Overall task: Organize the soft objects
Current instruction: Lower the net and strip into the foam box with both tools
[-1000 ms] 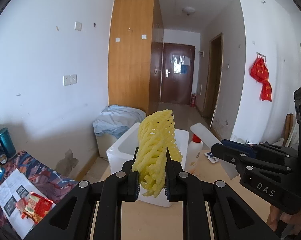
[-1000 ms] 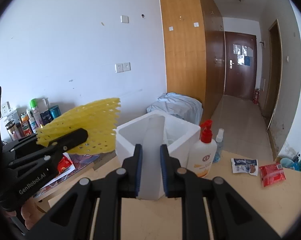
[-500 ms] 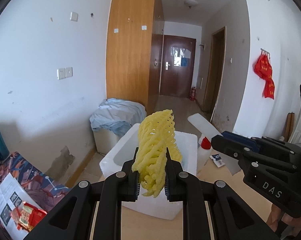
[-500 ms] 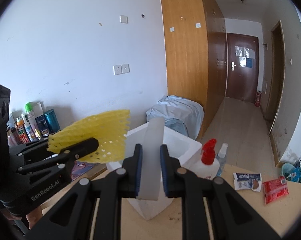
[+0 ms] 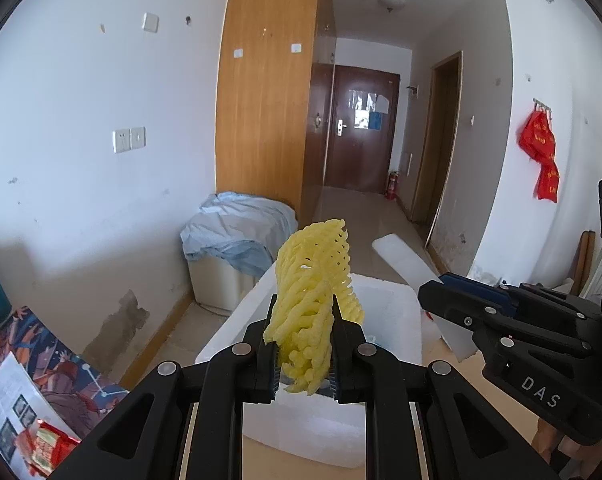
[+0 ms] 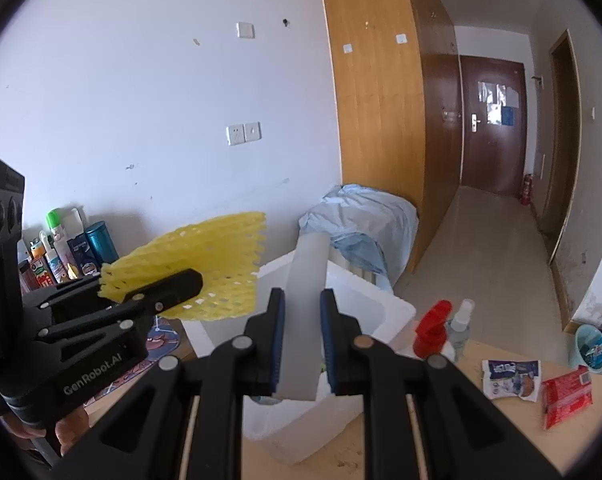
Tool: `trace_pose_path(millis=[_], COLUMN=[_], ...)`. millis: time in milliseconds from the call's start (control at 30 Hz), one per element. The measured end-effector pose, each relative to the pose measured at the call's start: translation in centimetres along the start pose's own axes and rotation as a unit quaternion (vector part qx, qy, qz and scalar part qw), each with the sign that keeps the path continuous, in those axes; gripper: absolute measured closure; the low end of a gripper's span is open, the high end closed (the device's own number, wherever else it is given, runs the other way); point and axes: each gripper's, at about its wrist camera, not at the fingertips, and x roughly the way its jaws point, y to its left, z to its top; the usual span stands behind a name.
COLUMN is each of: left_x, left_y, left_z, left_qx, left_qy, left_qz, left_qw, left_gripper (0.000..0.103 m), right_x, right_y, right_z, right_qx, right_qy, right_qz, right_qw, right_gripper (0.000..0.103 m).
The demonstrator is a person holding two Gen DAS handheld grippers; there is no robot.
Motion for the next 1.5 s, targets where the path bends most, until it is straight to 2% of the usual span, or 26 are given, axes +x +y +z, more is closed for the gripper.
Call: trace_pose_path(millis=[267,733,833,900,933,967,1067,1333,1500], left_x=[3.8,5.9,5.8,5.7,5.7,5.7,5.5,5.1,4.9], left_y=[0.9,1.3,1.3,1.5,1.6,1.7,1.9,3.0,2.9], left_z=[0.0,0.1,0.3,0.2,0.2,0.2,0.3,0.5,0.4], left_qx=[-0.013,-0.001,0.004,0.004,0.003,0.003,0.002,-0.015,-0.013], left_qy=[0.032,0.047,0.042,0.037,0.036,0.036,0.028,0.017,0.013], left_qz=[-0.008,-0.028,-0.025,-0.021,-0.017,-0.012,-0.003,0.016,0.021], left_qw=[0.9994,0.9985,0.9988,0.9991,0.9992,0.9993,0.9996,0.9996,0.9996], left_gripper=[0.083,0.082,0.072,0.057,0.045,0.039,0.029,0.017,0.017], right_x=[2.2,2.0,2.0,2.0,2.0,2.0,2.0,2.2,2.5], right_y=[-0.7,-0.8,-0.9,-1.0,-1.0,-1.1,-1.1,-1.1,-0.8], right_z=[0.2,0.3,0.3,0.3,0.3,0.3,0.4,0.3,0.3], right_qx=[0.003,0.007,0.006,0.007,0.007,0.007,0.007,0.006,0.003], right_qy=[0.016,0.016,0.016,0.016,0.015,0.015,0.015,0.017,0.021], right_qz=[0.012,0.007,0.006,0.007,0.007,0.006,0.007,0.006,0.009], right_qw=[1.000,1.000,1.000,1.000,1.000,1.000,1.000,1.000,1.000], right_gripper=[0.082,0.082,0.082,0.082,0.082,0.082,0.082,0.082,0.082])
